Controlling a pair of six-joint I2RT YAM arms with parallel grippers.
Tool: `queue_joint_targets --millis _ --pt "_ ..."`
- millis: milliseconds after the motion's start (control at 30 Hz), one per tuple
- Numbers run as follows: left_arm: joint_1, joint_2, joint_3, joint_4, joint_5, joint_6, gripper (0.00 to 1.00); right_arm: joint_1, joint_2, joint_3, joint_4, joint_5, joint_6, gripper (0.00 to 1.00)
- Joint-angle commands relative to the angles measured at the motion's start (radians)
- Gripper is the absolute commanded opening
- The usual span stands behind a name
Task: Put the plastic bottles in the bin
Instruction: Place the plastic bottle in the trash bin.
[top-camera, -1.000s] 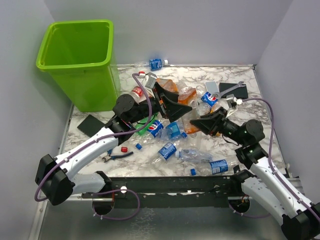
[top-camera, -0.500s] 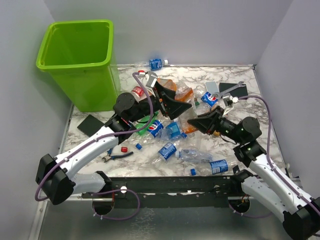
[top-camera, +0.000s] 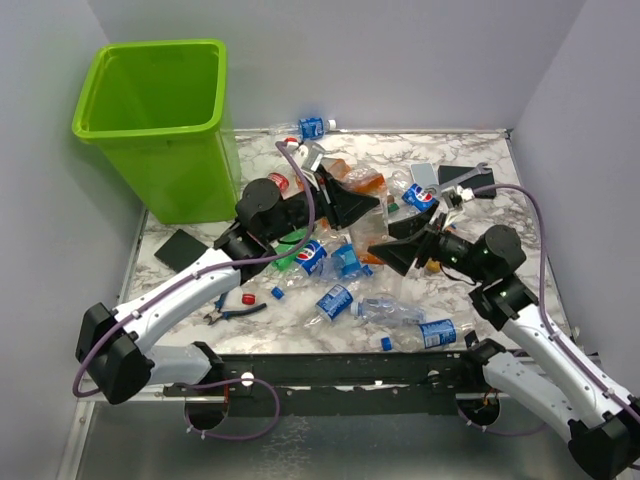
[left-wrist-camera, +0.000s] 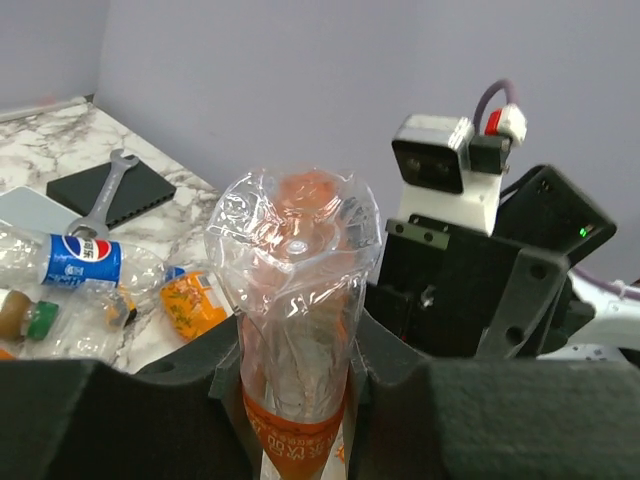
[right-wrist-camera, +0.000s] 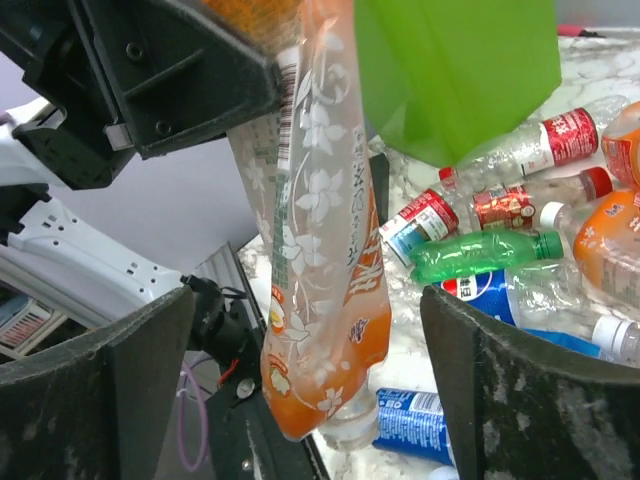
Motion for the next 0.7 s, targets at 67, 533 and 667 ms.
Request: queue_joint_targets --millis 67,533,667 --pt "-0.004 -0.108 0.110 -0.138 -0.160 0.163 0.13 0.009 -0.049 0.181 -0.342 0.017 -0.115 1.00" --pt "-0.004 -0.102 0.499 -0.192 -0.988 0.861 0.13 0.009 -0.239 0.136 -0.513 0.362 0.007 1.00" --pt "0.004 -0.037 0.528 0.001 -1.206 1.120 0.14 0.009 -0.244 0.105 -0.583 0.384 -0.008 1.00"
